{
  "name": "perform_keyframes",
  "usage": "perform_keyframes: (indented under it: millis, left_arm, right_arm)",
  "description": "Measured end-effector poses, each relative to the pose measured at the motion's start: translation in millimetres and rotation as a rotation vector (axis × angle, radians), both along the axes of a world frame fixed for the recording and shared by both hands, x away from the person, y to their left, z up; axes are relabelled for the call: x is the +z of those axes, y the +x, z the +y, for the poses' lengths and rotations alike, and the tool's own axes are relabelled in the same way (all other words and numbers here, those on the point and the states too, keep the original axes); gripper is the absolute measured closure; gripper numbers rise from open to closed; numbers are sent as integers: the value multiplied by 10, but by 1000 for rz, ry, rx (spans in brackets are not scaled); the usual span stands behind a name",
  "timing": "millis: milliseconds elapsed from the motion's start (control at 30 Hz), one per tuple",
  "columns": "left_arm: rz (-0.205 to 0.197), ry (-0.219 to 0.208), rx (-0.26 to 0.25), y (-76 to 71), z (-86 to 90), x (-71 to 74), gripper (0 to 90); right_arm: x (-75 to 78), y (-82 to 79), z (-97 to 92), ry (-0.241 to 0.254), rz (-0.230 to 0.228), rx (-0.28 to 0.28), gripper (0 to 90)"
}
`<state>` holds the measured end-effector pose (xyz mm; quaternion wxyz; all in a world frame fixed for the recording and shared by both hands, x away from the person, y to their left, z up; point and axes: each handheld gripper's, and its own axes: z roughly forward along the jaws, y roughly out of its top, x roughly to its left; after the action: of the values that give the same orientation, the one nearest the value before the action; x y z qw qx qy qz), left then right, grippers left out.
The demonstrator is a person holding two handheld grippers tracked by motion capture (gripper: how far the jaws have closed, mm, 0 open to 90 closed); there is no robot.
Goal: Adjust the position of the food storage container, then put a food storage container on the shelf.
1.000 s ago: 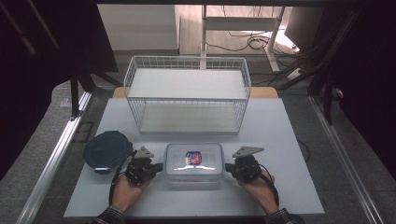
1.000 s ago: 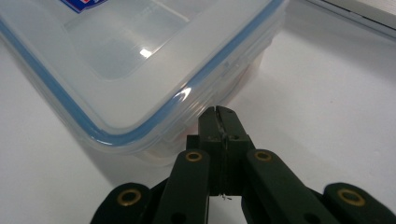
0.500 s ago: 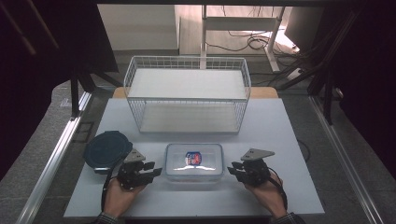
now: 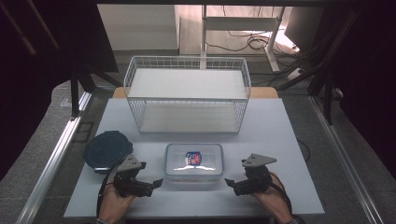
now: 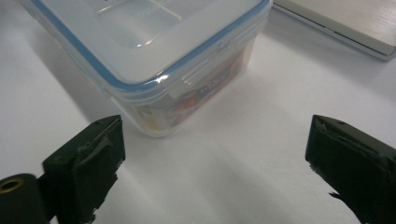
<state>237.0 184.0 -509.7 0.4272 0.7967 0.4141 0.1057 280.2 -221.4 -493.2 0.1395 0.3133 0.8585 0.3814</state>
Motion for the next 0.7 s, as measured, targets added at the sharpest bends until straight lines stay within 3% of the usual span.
perform_keyframes:
  millis: [133, 433, 700]
  left_arm:
    - [-46, 49, -16, 4, -35, -36, 32]
    - [-36, -22, -27, 77, -25, -24, 20]
    - [-26, -46, -43, 249, -103, 89, 23]
  right_arm:
    - [-5, 16, -3, 25, 2, 2, 33]
    - [33, 55, 3, 81, 7, -3, 19]
    - [101, 132, 87, 101, 22, 3, 20]
